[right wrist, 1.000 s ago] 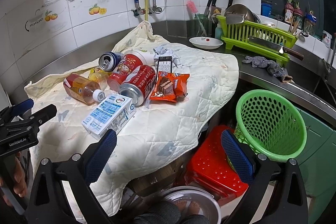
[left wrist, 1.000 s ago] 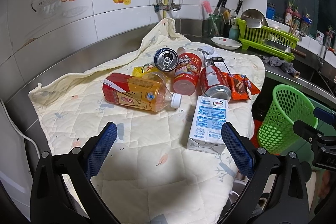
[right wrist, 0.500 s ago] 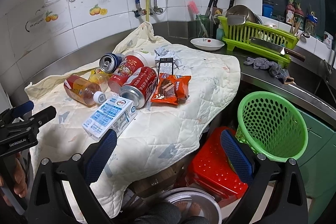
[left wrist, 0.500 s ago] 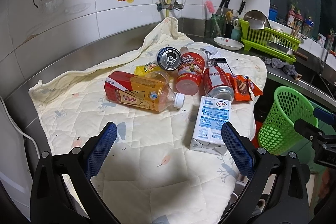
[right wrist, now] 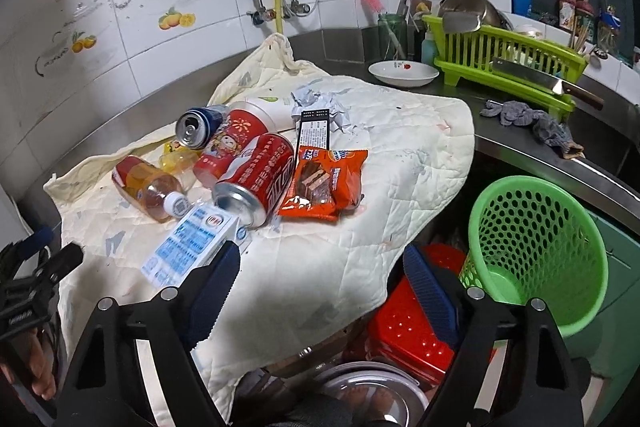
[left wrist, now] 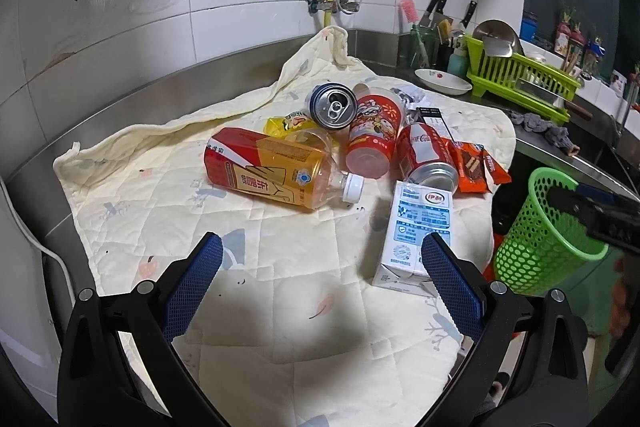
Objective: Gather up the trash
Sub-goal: 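Grasp the orange snack wrapper with the right tool while the left tool grasps the white milk carton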
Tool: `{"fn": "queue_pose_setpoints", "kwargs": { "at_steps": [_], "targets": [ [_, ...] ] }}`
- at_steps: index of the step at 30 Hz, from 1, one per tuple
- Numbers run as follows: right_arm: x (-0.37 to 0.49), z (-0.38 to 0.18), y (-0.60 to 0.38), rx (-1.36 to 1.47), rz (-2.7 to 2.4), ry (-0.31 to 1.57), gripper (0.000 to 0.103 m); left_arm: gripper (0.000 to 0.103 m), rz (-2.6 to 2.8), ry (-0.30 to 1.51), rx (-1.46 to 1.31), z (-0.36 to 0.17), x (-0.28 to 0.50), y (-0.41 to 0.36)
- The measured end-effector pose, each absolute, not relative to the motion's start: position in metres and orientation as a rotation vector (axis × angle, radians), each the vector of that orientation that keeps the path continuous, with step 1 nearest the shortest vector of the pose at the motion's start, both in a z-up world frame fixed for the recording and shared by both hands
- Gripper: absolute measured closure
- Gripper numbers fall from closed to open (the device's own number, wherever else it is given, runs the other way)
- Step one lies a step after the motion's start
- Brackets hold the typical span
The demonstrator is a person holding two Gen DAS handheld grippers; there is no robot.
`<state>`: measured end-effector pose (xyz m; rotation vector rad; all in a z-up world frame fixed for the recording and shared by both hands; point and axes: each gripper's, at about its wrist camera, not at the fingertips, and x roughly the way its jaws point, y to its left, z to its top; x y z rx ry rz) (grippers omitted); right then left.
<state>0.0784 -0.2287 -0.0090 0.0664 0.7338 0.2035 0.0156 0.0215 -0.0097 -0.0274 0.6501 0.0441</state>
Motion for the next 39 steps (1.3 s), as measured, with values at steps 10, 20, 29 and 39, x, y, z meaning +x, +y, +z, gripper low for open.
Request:
{"fn": "queue_pose_setpoints", "kwargs": {
  "at_steps": [10,20,29,39],
  "targets": [
    [0.132,-0.016,-0.222,0.053,0.215,0.792,0.028,0.005,0.024,0.674,-0.029,-0.015,0.027,0.018],
    [0.184,-0.03,-0.212,0.076,0.226,0.867,0.03,0.006,0.011,0.695,-0.037,-0.019,0.037,0.017],
    [0.221,-0.05,-0.21,0.105,0.231,0.941,0.031,0.006,-0.046,0.708,-0.001,-0.02,0.049,-0.002],
    [0.241,-0.067,-0.206,0.089,0.222,0.999,0.043,0.006,-0.134,0.787,0.064,-0.035,0.082,-0.034]
  ]
}}
